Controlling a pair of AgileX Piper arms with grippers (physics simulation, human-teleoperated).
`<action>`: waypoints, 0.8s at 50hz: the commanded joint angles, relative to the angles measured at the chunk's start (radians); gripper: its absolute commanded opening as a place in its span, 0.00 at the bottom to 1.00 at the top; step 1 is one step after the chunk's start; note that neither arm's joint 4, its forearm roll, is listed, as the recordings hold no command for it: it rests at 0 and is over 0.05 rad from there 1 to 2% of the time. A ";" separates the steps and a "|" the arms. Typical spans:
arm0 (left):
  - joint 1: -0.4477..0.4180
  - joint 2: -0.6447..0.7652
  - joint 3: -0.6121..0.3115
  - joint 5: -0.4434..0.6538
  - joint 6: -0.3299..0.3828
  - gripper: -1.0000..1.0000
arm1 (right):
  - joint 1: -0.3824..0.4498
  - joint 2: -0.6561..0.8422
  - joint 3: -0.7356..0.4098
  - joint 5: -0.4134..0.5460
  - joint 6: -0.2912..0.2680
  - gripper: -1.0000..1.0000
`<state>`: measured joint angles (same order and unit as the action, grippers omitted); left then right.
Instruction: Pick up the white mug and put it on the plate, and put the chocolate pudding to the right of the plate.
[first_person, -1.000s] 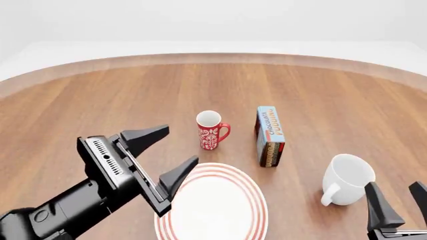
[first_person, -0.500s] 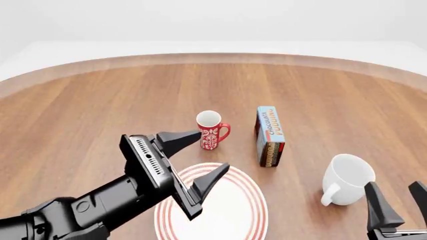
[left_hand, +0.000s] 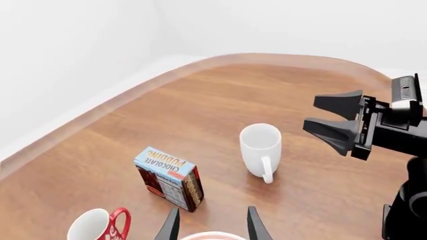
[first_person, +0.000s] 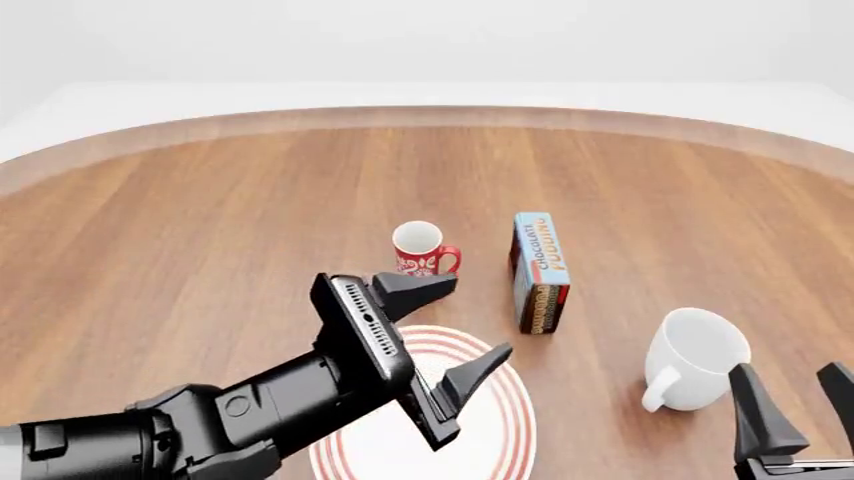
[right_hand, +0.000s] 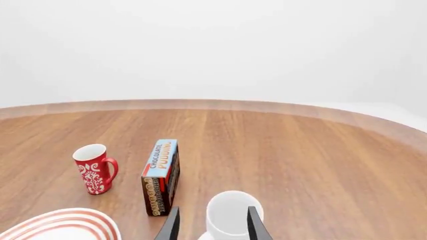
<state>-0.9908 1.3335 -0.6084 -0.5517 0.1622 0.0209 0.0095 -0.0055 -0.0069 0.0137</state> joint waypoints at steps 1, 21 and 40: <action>-0.024 0.063 -0.044 -0.004 -0.006 1.00 | 0.000 -0.004 0.000 0.004 0.002 1.00; -0.079 0.169 -0.113 -0.024 -0.024 1.00 | 0.001 -0.007 -0.001 0.008 0.004 1.00; -0.095 0.284 -0.173 -0.048 -0.050 1.00 | 0.001 -0.006 -0.001 0.007 0.005 1.00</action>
<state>-1.0786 1.5588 -0.7512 -0.5870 0.1250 0.0222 0.0034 -0.0067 0.0001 0.0184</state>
